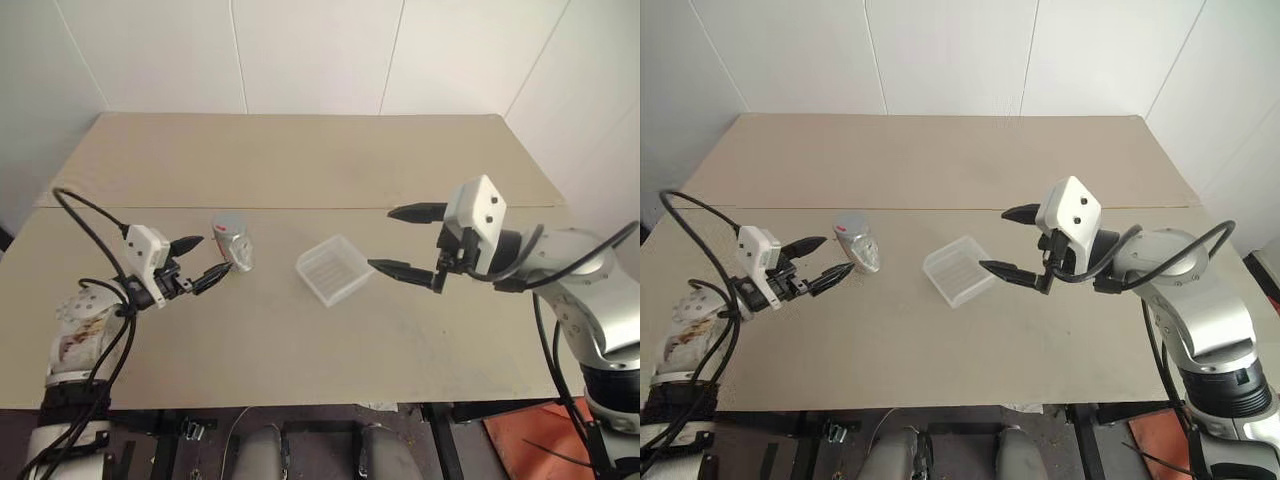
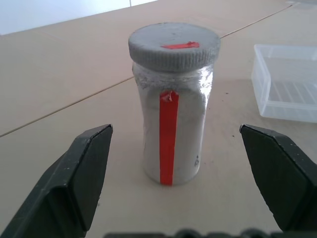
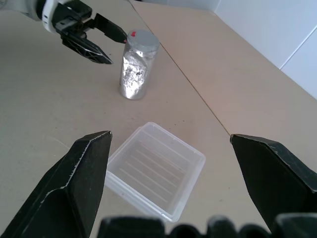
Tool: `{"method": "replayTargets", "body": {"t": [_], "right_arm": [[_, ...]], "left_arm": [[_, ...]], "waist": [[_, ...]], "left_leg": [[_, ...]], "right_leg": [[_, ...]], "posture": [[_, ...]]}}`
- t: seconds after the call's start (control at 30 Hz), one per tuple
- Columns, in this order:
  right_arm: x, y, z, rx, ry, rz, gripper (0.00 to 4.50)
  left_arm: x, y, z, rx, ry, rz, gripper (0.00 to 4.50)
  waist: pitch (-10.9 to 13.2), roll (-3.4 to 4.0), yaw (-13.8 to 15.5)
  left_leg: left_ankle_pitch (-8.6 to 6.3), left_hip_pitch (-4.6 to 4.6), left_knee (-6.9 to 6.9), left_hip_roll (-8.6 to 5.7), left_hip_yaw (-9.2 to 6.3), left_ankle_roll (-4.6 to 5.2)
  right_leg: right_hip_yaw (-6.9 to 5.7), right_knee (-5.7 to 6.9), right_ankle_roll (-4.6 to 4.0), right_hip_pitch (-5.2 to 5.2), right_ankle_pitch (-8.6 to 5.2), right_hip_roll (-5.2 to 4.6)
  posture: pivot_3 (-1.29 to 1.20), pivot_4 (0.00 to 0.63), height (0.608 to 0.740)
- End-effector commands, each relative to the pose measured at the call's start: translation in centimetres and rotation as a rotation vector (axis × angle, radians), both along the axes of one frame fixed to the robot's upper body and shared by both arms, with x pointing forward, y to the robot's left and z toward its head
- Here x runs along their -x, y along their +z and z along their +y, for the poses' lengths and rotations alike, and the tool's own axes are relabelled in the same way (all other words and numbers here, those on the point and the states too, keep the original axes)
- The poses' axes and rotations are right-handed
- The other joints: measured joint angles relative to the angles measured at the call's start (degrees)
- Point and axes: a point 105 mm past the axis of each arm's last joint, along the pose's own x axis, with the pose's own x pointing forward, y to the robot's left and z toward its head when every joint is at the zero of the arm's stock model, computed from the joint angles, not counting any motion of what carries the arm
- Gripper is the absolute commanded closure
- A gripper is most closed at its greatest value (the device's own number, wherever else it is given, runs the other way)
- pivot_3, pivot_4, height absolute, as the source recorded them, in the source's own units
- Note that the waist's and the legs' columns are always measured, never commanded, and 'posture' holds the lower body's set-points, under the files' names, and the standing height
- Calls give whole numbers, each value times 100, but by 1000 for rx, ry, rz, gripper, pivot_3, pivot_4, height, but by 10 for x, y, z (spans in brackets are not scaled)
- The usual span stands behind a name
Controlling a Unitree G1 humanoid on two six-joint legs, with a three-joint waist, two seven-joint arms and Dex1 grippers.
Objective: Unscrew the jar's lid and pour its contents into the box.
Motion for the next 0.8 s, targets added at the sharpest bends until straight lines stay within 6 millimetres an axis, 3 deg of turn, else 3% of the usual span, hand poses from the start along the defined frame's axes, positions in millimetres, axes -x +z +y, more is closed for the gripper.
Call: {"method": "replayTargets", "body": {"t": [0.03,0.63,0.73,0.8], "right_arm": [[6,14,-1,-10,-1,-61,0],[9,19,-2,-24,-14,-92,0],[10,20,-2,-29,-15,-97,0],[10,21,-2,-32,-20,-100,0]], "left_arm": [[-11,7,-6,-11,-5,-43,35],[-52,7,-26,122,82,-111,35],[-54,5,-32,103,56,-110,563],[-55,4,-35,102,42,-109,1218]], "waist": [[0,0,1],[0,-3,0],[0,-3,-2],[0,-3,0]], "left_leg": [[0,0,1,0,0,0],[0,-7,5,-3,-4,1],[0,-7,5,-3,-5,1],[0,-7,5,-3,-4,1]], "right_leg": [[0,0,0,0,0,0],[-2,-1,8,1,4,0],[-2,-1,8,1,5,1],[-3,-1,8,1,5,1]], "posture": [[0,150,740],[0,150,740],[0,150,740],[0,150,740]]}}
